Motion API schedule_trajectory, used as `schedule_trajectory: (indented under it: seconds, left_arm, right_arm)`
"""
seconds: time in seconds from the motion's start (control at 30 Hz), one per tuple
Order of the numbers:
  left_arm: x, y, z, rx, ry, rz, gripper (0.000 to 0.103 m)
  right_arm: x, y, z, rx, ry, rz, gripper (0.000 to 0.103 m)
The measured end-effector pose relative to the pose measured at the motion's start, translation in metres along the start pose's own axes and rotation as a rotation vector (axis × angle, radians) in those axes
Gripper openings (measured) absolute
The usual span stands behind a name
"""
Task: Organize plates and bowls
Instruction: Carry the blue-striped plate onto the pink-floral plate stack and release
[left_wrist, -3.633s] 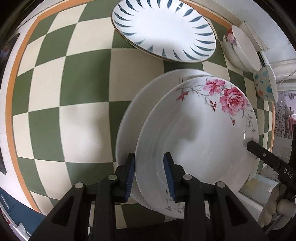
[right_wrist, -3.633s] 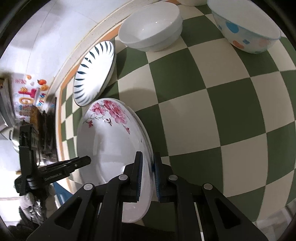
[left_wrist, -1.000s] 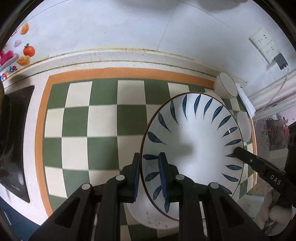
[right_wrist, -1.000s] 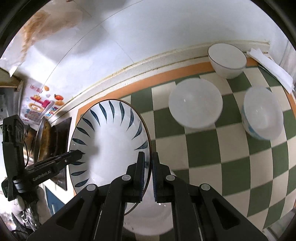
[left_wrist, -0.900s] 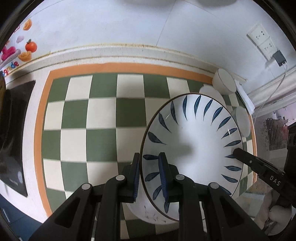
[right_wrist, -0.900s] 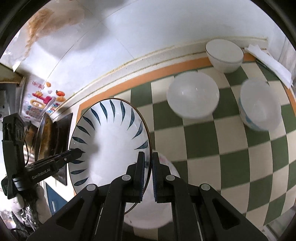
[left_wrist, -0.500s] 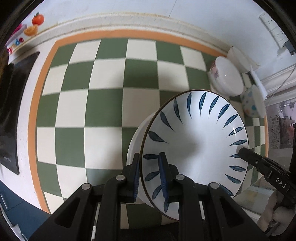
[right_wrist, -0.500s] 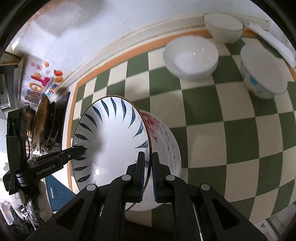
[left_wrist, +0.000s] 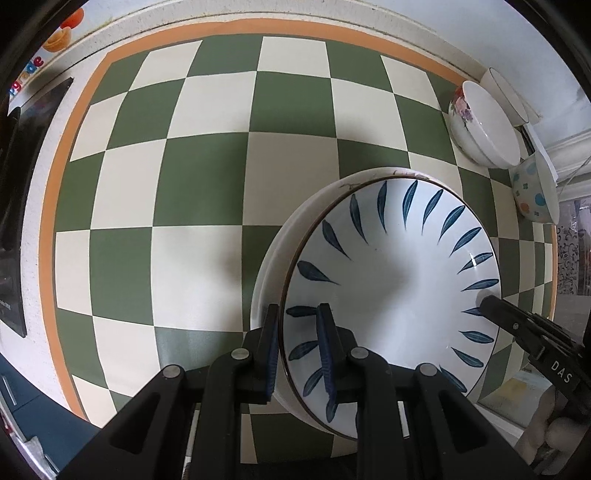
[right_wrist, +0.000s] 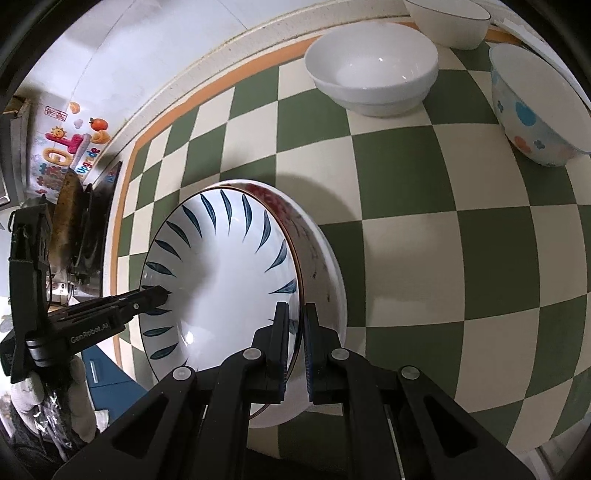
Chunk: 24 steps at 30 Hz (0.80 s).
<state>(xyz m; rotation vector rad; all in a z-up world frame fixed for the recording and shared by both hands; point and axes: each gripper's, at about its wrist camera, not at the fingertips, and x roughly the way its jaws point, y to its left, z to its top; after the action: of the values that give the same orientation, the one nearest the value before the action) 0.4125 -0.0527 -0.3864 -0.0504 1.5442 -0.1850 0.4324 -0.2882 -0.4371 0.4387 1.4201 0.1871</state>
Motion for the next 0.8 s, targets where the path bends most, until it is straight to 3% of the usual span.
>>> schedule_trajectory:
  seconds: [0.8]
  left_arm:
    - [0.018, -0.005, 0.006, -0.093, 0.055, 0.028, 0.02]
  right_arm:
    - [0.009, -0.007, 0.015, 0.003, 0.111, 0.028, 0.012]
